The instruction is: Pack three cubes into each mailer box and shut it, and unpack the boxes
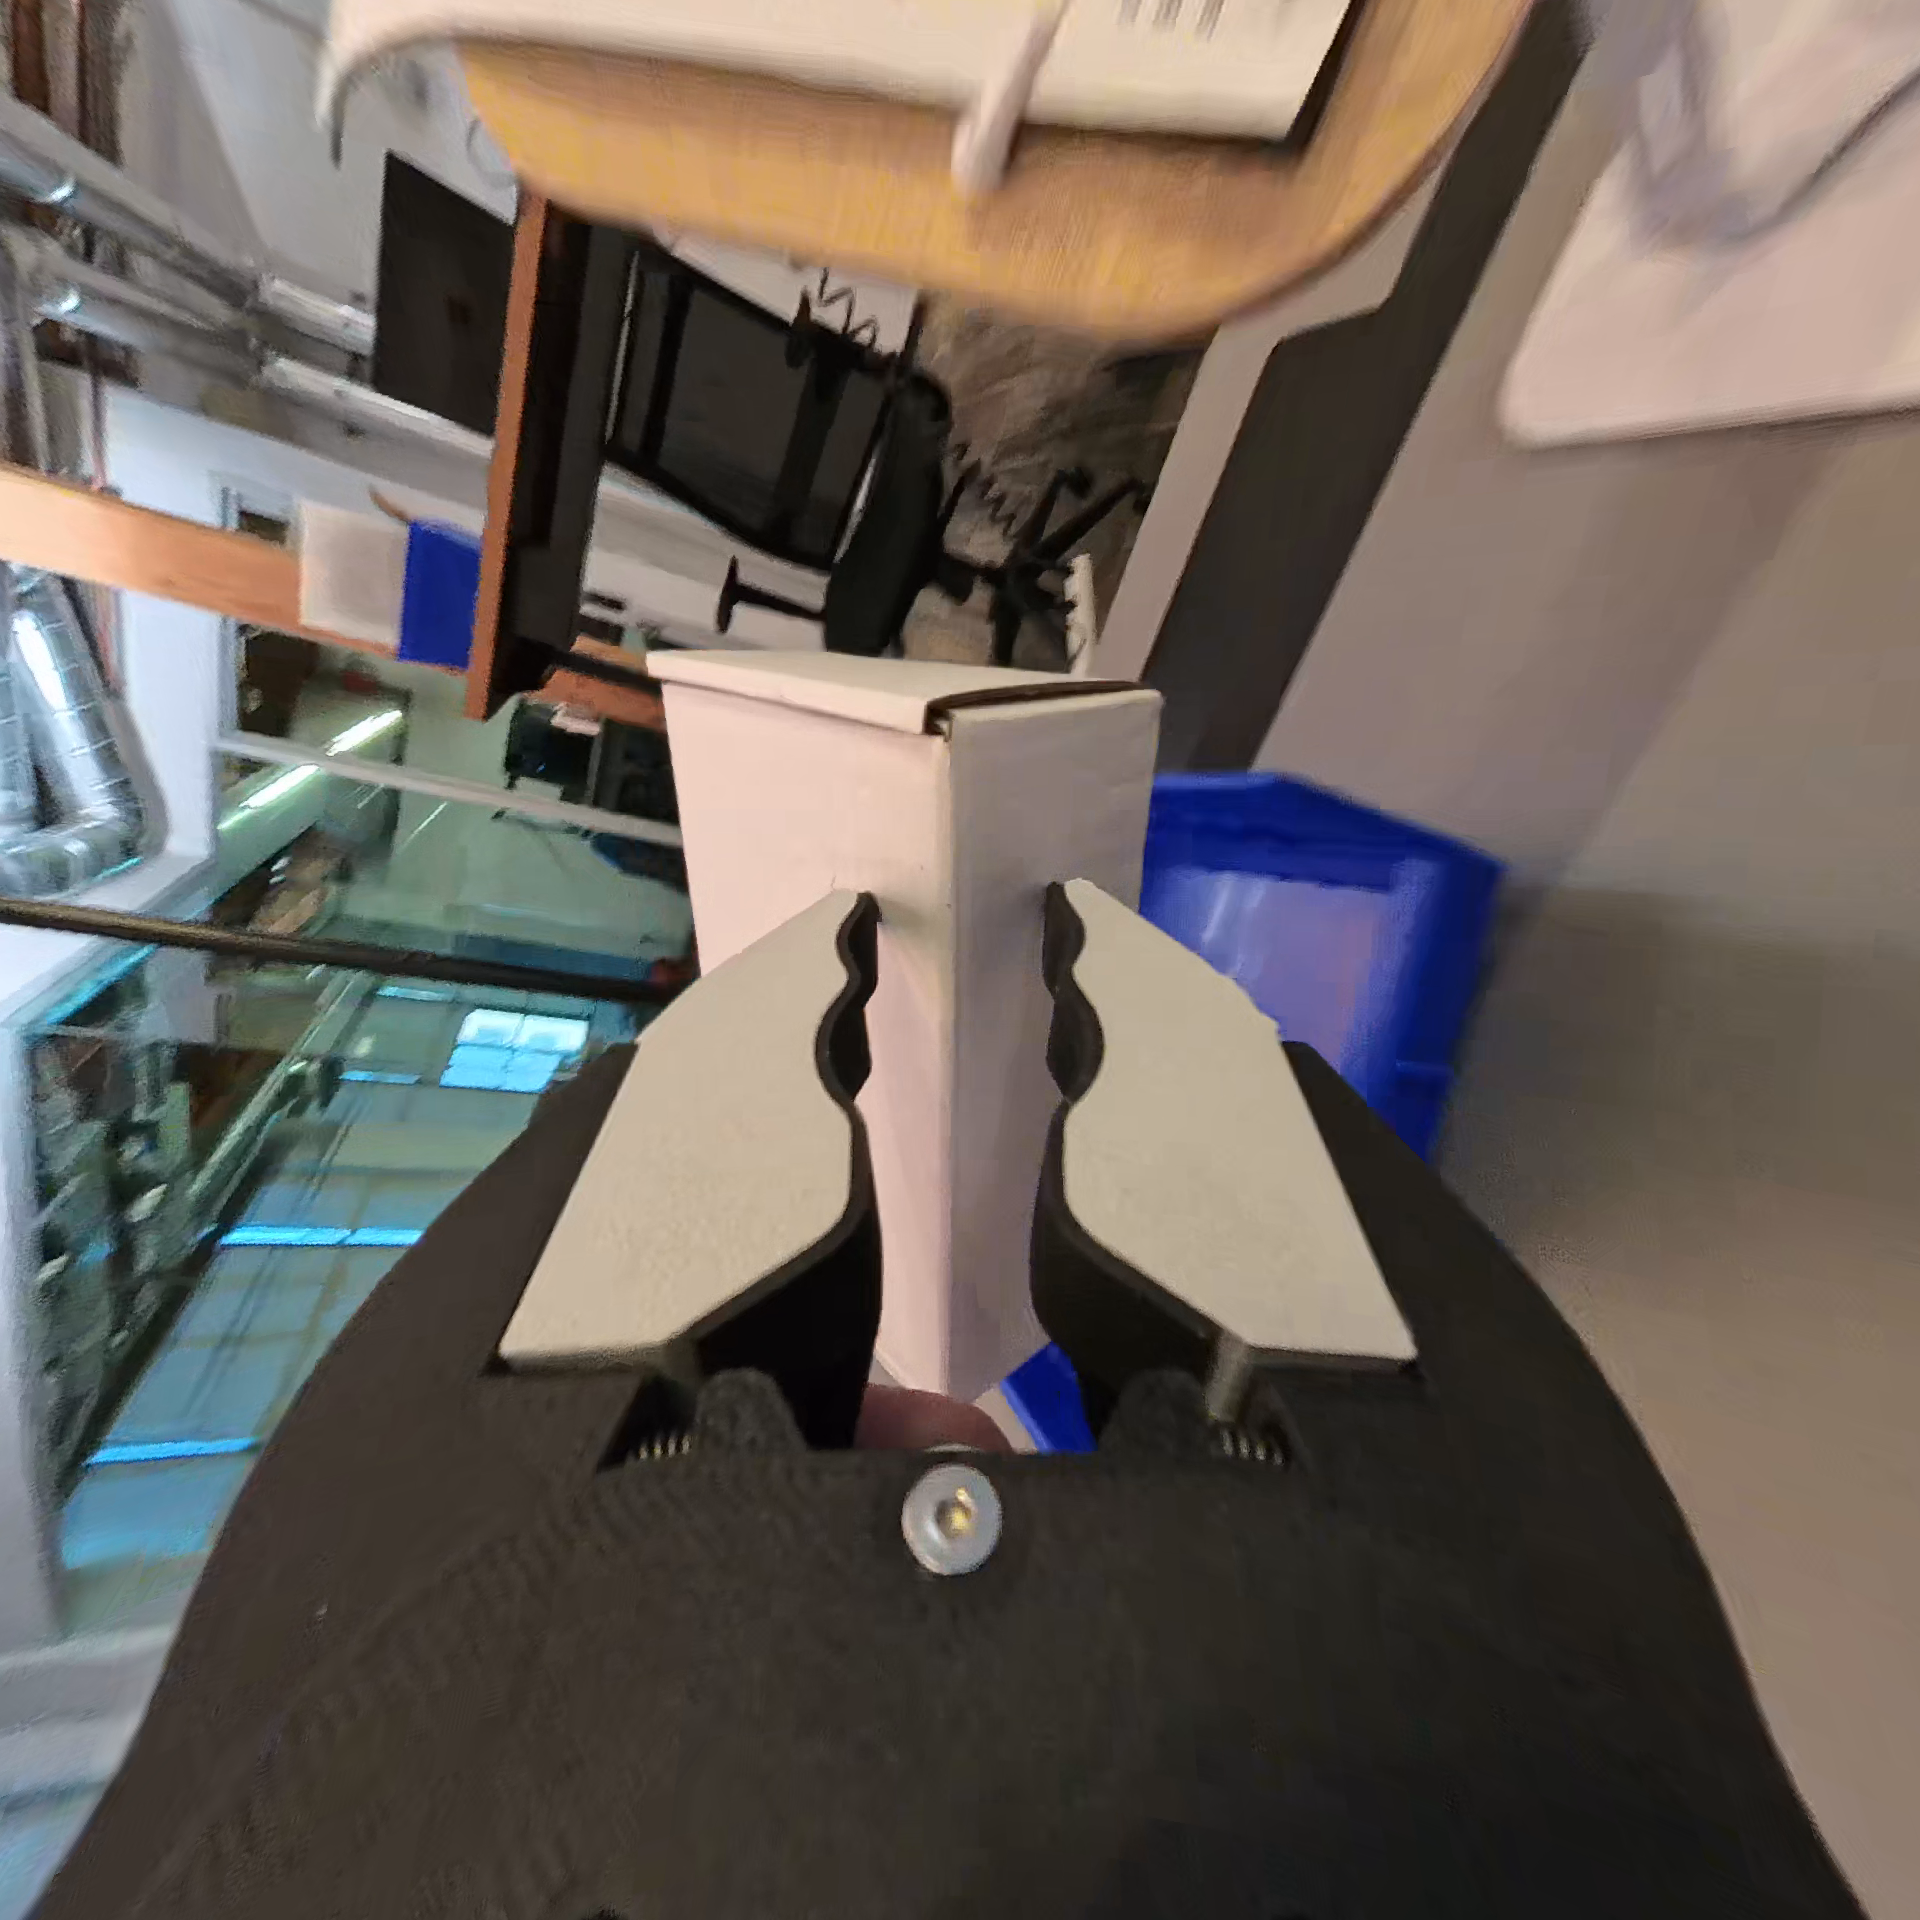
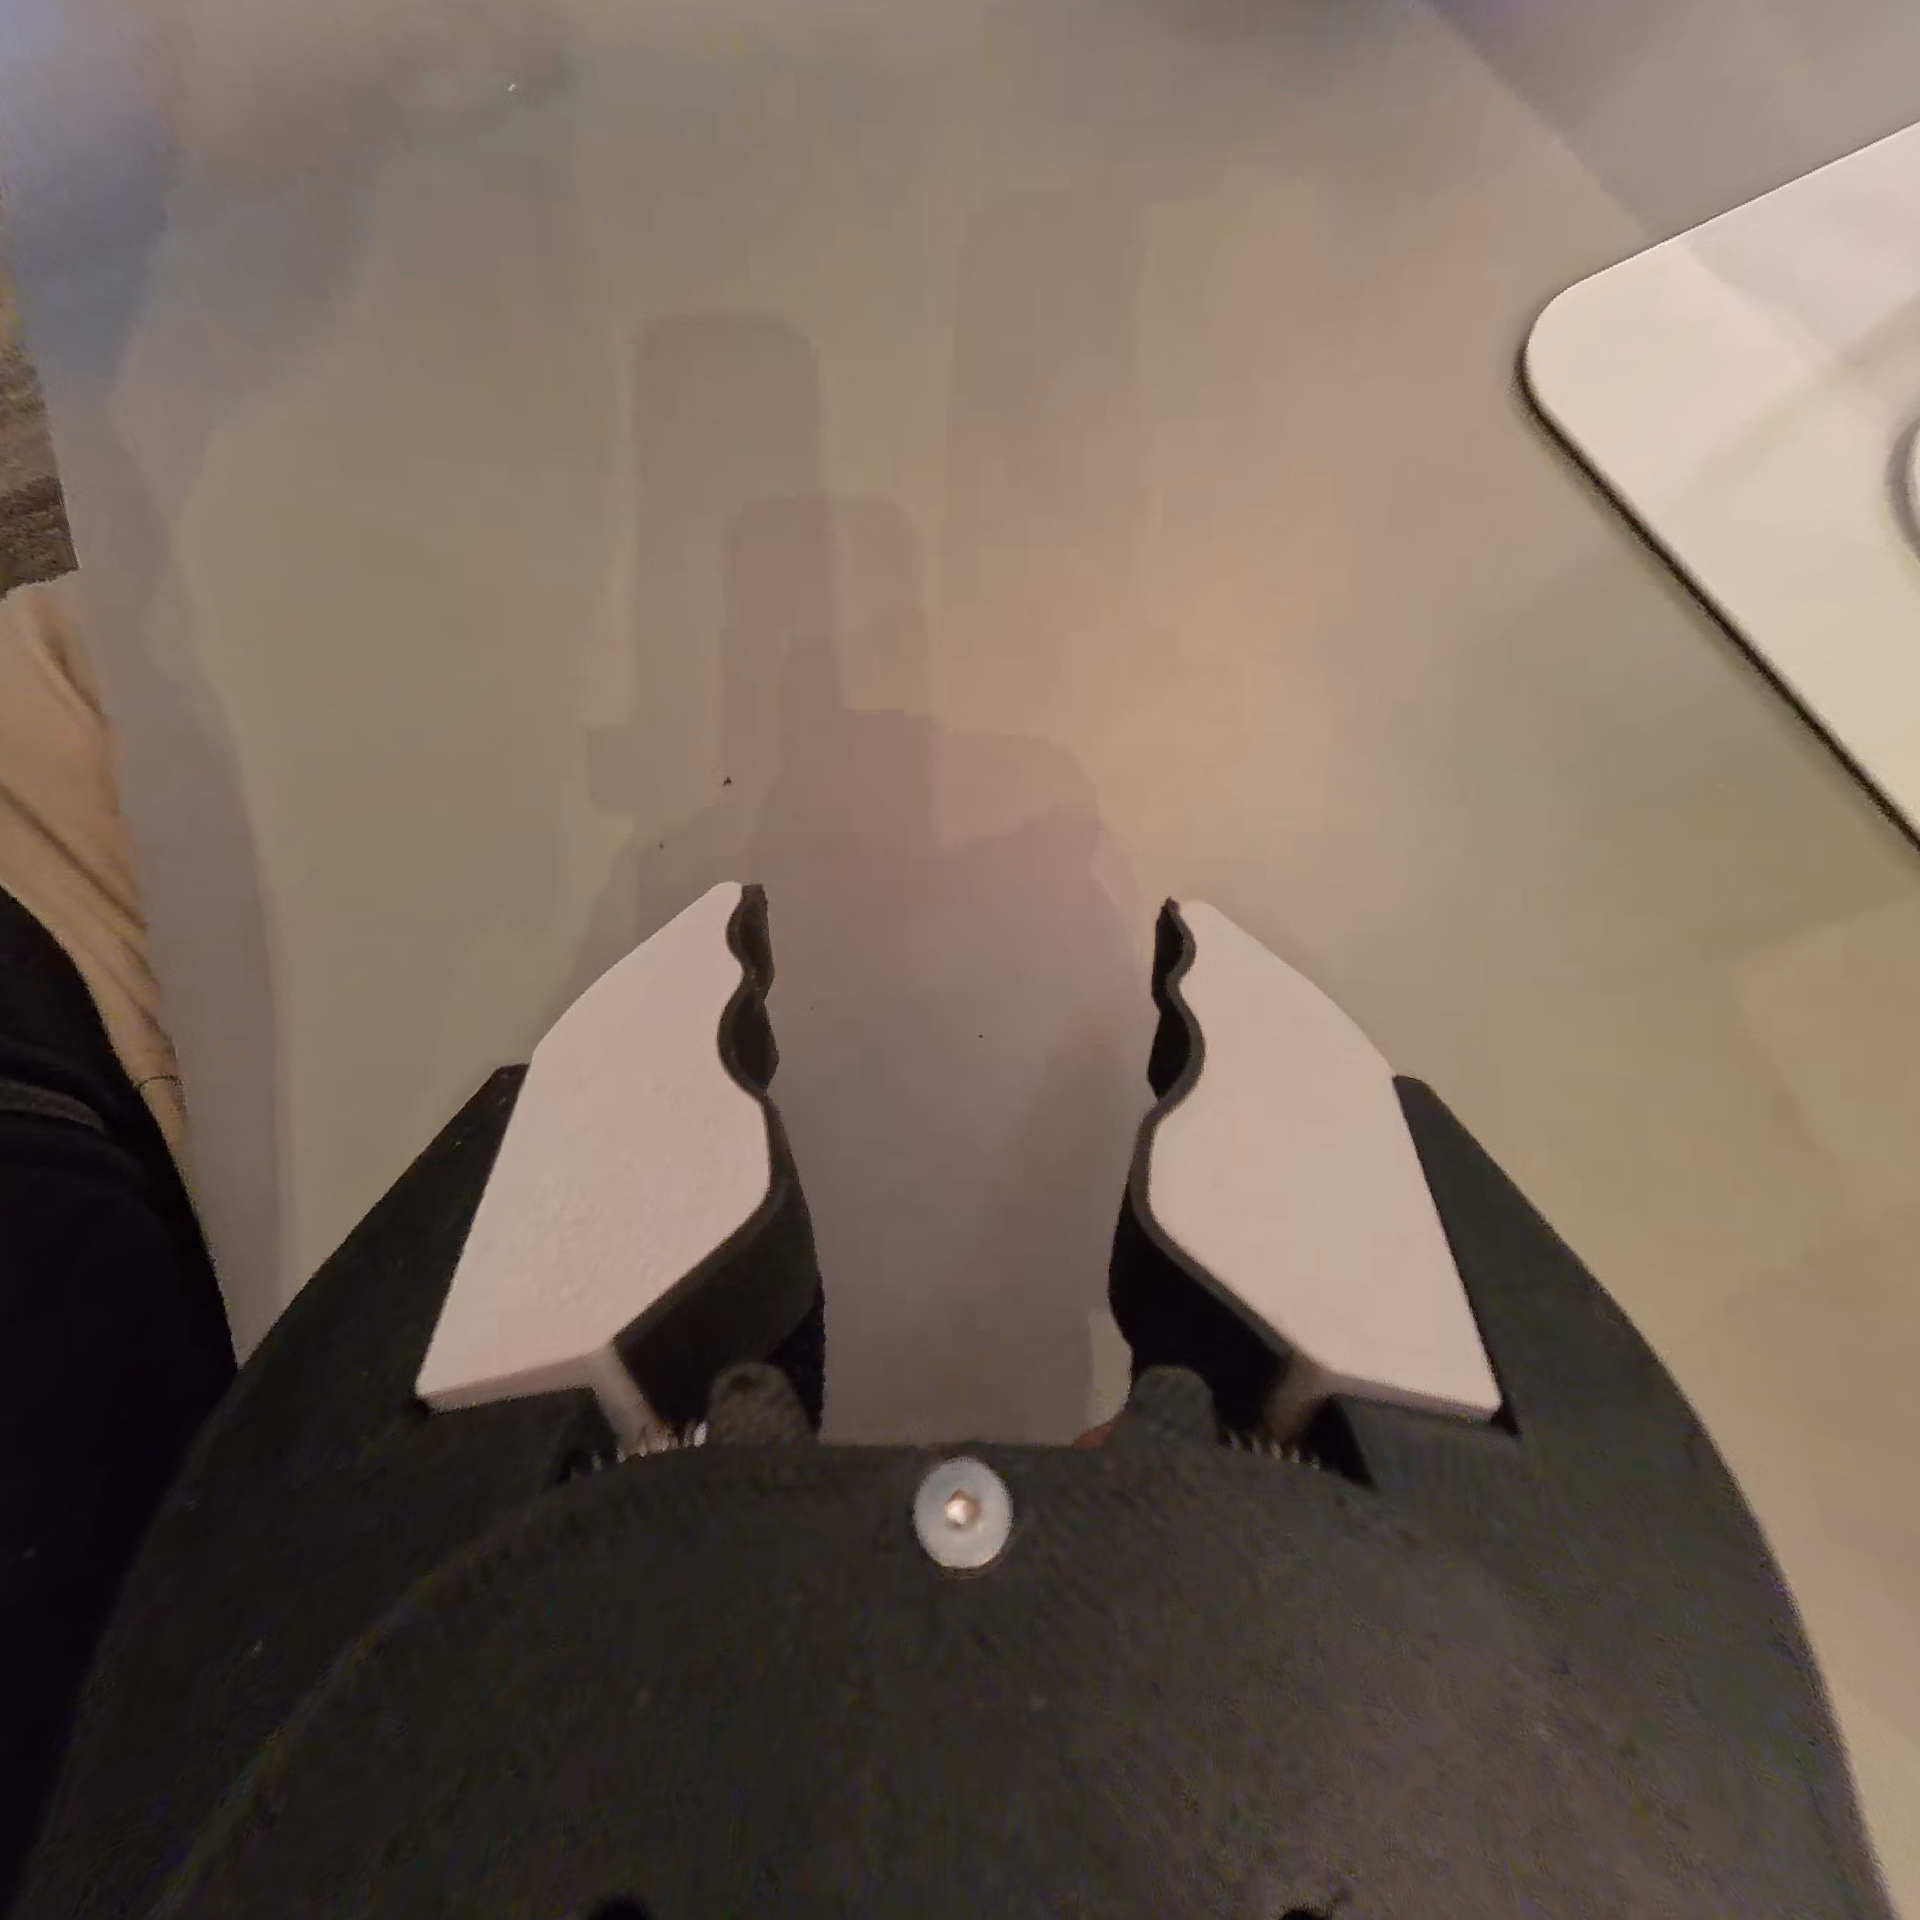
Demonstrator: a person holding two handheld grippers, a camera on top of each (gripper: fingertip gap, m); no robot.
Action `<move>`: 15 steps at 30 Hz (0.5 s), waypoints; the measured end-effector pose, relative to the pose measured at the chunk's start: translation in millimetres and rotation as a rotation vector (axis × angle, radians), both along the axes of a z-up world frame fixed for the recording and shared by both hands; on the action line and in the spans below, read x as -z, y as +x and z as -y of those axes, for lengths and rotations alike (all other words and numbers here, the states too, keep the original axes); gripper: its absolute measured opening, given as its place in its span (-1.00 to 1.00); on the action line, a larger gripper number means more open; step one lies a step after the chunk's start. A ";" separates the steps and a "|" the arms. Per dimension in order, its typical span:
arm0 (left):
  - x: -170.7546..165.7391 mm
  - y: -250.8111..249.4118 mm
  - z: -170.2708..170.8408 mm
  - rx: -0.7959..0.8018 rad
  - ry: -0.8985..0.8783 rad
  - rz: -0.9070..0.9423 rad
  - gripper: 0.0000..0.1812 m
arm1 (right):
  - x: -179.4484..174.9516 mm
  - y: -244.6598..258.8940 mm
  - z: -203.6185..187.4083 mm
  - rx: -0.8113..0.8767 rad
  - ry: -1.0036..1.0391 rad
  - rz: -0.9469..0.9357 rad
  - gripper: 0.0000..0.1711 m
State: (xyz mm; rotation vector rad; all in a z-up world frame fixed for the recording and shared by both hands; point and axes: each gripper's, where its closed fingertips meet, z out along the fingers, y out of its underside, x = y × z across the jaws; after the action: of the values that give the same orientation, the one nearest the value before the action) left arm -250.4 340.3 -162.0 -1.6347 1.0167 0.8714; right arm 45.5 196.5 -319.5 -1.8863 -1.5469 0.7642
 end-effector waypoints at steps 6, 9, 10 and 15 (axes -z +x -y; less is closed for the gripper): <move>9.1 87.1 56.5 0.175 -0.162 0.070 -0.66 | -20.4 2.1 -16.6 0.045 0.098 -0.071 -0.13; 30.3 134.7 76.7 0.281 -0.262 0.110 -0.66 | -35.0 1.4 -22.5 0.042 0.193 -0.103 -0.08; 39.3 147.9 82.5 0.311 -0.300 0.099 -0.66 | -39.2 1.6 -24.6 0.035 0.239 -0.103 -0.06; 73.2 206.0 104.1 0.471 -0.437 0.115 -0.70 | -66.5 2.6 -36.7 -0.022 0.499 -0.093 0.02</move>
State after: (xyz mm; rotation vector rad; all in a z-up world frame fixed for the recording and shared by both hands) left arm -44.5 236.2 -235.1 -1.6662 1.5028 0.2453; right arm 48.1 233.2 -253.1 -1.4492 -1.5282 0.4148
